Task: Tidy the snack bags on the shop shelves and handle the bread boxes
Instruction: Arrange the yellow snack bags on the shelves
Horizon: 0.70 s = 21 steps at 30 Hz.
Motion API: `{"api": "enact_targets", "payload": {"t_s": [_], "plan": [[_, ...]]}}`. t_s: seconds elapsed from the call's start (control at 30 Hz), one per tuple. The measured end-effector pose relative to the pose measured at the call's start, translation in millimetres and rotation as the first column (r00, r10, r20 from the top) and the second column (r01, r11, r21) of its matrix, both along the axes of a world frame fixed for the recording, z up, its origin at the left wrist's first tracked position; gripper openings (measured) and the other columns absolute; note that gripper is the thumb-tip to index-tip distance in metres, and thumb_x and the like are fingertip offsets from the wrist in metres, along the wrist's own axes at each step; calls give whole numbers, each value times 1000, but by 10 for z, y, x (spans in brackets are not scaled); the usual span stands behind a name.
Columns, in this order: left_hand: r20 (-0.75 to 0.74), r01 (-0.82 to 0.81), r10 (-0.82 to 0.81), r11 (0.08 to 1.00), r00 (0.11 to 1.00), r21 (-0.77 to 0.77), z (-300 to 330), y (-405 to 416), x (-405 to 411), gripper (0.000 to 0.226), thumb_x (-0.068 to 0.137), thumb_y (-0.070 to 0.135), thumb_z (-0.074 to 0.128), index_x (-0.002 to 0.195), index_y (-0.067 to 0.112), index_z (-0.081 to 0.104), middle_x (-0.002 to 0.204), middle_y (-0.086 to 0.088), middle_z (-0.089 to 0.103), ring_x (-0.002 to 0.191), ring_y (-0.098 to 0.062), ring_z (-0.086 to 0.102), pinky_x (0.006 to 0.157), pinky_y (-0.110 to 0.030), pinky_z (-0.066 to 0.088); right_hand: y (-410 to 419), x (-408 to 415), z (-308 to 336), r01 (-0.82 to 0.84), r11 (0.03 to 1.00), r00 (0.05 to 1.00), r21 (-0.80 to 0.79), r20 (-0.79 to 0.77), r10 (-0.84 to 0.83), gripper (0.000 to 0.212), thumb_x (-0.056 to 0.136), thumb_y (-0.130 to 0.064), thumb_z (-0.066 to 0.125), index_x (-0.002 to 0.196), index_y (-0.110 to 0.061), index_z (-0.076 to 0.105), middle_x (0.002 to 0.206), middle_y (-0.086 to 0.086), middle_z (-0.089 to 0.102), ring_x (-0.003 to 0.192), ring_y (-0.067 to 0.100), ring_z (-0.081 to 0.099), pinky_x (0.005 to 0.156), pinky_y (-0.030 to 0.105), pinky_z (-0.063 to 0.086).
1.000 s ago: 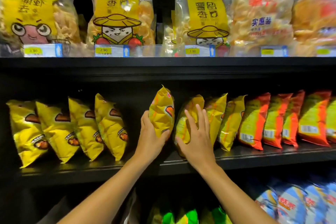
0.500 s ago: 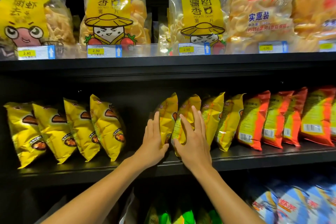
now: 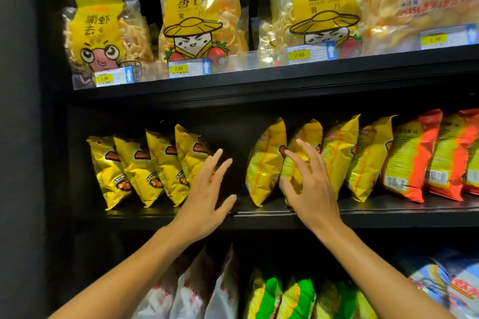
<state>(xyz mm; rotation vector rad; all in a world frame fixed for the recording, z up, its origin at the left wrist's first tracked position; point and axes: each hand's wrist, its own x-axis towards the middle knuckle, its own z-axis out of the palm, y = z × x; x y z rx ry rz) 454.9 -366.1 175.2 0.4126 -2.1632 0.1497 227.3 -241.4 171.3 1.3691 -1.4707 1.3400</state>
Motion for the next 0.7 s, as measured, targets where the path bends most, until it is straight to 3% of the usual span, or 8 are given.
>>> {"api": "enact_targets", "payload": {"t_s": [0.07, 0.17, 0.3, 0.43, 0.53, 0.7], "plan": [[-7, -55, 54, 995, 998, -84, -68, -143, 361, 65, 105, 41, 53, 162, 31, 24, 171, 13, -3, 159, -13, -2, 127, -48, 20, 36, 96, 12, -14, 1000, 998, -21, -58, 13, 60, 92, -18, 76, 147, -24, 53, 163, -6, 32, 155, 11, 20, 118, 40, 36], [-13, -163, 163, 975, 986, -151, -246, -386, 822, 56, 104, 50, 37, 158, 37, 33, 171, 13, 5, 159, -16, 1, 126, -44, 16, 7, 442, 32, -48, 999, 990, -19, -135, 45, 56, 92, -20, 75, 145, -21, 55, 157, -4, 42, 147, 16, 37, 116, 30, 36], [-43, -256, 253, 947, 967, -192, -546, -728, 1281, 51, 107, 46, 32, 155, 36, 42, 169, 8, 21, 156, -25, 17, 125, -50, 18, -323, 1075, 82, -118, 976, 972, 184, -179, 151, 60, 97, -35, 68, 152, -29, 46, 156, -12, 42, 144, 9, 39, 111, 26, 43], [-24, -301, 301, 941, 953, -154, -863, -963, 1517, 51, 109, 44, 24, 160, 40, 29, 165, 10, 30, 150, -27, 29, 125, -52, 13, -821, 1466, 180, -156, 939, 987, 305, 24, 156, 76, 95, -40, 71, 159, -32, 29, 161, -10, 32, 146, 14, 36, 115, 36, 42], [-30, -305, 304, 938, 952, -163, -957, -1002, 1547, 50, 108, 41, 28, 157, 37, 35, 147, 8, 48, 138, -24, 44, 123, -51, 19, -1118, 1616, 260, -145, 914, 976, 378, 205, 70, 92, 94, -37, 74, 163, -25, 15, 166, 2, 23, 150, 26, 32, 117, 44, 40], [-22, -313, 314, 934, 949, -171, -937, -991, 1566, 48, 106, 40, 31, 153, 34, 42, 141, 7, 50, 132, -24, 46, 119, -50, 25, -1391, 1683, 278, -63, 874, 942, 481, 319, -107, 96, 92, -39, 76, 163, -22, 13, 155, 9, 41, 138, 34, 49, 109, 50, 46]]}}
